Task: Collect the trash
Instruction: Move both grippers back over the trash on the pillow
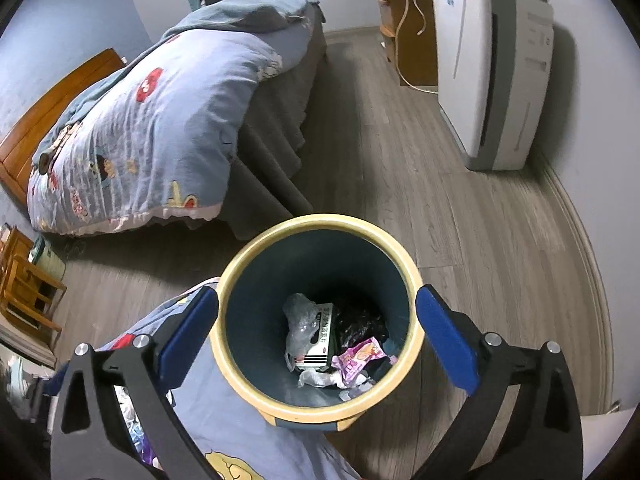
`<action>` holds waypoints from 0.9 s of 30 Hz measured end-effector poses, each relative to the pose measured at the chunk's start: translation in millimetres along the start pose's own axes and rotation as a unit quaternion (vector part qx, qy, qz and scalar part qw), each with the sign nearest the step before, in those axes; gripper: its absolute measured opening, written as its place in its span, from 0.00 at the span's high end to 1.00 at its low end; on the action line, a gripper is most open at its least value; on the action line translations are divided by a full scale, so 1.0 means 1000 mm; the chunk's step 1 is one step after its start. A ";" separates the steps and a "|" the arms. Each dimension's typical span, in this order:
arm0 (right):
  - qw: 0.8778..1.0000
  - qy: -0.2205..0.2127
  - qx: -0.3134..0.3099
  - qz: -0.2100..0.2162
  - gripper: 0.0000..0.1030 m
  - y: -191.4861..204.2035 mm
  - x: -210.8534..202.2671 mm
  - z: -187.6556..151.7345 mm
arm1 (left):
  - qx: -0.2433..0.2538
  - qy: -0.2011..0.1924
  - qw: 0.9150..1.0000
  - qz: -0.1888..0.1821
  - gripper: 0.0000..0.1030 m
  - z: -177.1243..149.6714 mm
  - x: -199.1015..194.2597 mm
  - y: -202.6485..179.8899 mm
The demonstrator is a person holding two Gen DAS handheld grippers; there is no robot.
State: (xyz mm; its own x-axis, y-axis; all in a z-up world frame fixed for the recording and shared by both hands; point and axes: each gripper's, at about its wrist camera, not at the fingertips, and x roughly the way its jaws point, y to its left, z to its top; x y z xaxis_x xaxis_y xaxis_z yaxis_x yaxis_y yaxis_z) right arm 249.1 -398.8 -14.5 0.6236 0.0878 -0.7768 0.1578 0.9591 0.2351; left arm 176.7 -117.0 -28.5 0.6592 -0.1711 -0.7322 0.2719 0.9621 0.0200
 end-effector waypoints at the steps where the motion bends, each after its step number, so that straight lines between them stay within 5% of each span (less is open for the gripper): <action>1: 1.000 -0.001 -0.004 0.002 0.06 0.003 -0.001 0.000 | -0.006 -0.003 1.000 0.008 0.14 -0.002 -0.010 0.010; 15: 0.990 -0.003 -0.129 0.050 0.06 0.110 -0.021 -0.028 | -0.091 -0.006 0.990 0.104 0.11 -0.081 -0.113 0.115; 27: 0.982 0.061 -0.165 0.072 0.06 0.164 -0.019 -0.096 | -0.119 0.055 0.984 0.117 0.11 -0.162 -0.110 0.139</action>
State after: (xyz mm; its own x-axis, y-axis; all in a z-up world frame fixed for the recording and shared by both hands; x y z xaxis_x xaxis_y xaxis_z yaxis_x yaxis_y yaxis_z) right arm 189.9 -217.2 -17.2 0.5212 0.2405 -0.8188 -0.1943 0.9677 0.1606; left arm 28.5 69.6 -55.7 0.6009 0.0718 -0.7961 -0.0585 0.9972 0.0458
